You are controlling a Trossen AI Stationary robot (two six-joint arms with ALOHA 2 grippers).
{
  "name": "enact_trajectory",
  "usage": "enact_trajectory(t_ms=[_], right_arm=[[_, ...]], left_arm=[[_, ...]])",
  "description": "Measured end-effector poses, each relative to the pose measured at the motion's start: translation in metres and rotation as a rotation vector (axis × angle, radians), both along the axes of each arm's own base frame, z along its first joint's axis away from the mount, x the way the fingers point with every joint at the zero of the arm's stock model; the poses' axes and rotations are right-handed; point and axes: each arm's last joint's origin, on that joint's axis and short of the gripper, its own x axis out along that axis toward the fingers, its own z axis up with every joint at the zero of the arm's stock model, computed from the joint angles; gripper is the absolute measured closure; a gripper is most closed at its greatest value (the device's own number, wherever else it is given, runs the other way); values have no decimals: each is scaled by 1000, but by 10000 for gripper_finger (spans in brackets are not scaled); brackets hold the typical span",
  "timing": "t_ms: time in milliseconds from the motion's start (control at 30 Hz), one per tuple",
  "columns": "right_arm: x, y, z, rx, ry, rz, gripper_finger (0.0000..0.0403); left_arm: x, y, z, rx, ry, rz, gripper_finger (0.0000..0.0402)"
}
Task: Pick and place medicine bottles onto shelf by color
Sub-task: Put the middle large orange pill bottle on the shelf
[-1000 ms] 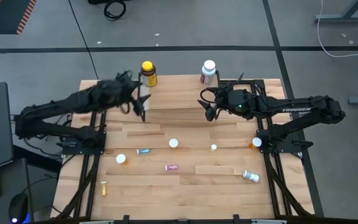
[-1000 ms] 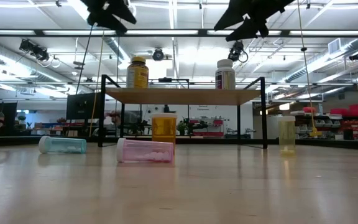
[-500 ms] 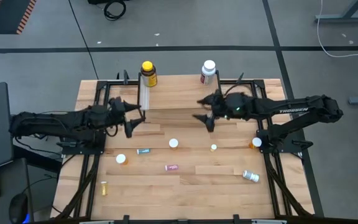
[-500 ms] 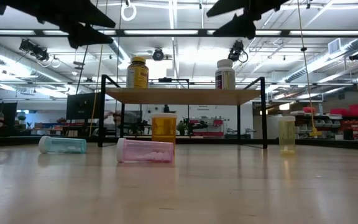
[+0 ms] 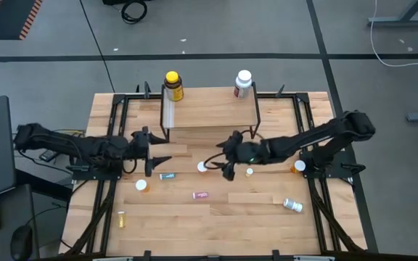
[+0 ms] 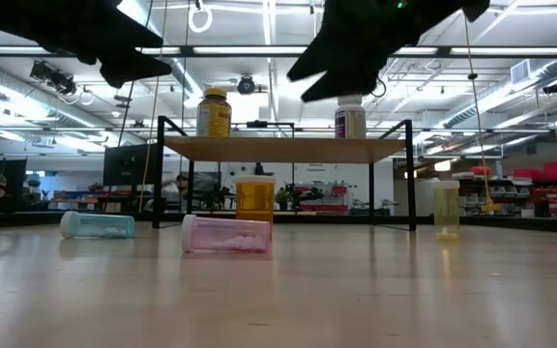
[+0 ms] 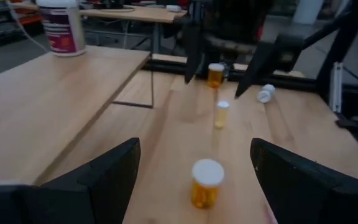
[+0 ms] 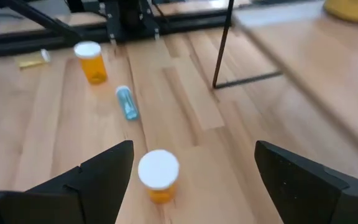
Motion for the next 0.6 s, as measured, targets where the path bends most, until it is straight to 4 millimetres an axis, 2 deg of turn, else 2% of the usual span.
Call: enact_trajectory(t_ms=[267,600], right_arm=[[25,6,-48,50,50,-13,58],[41,11,-81,49,39,33,58]], left_arm=[[-2,-3,-20,11,-10,-24,88],[-2,-4,-20,-2,-8,-26,88]])
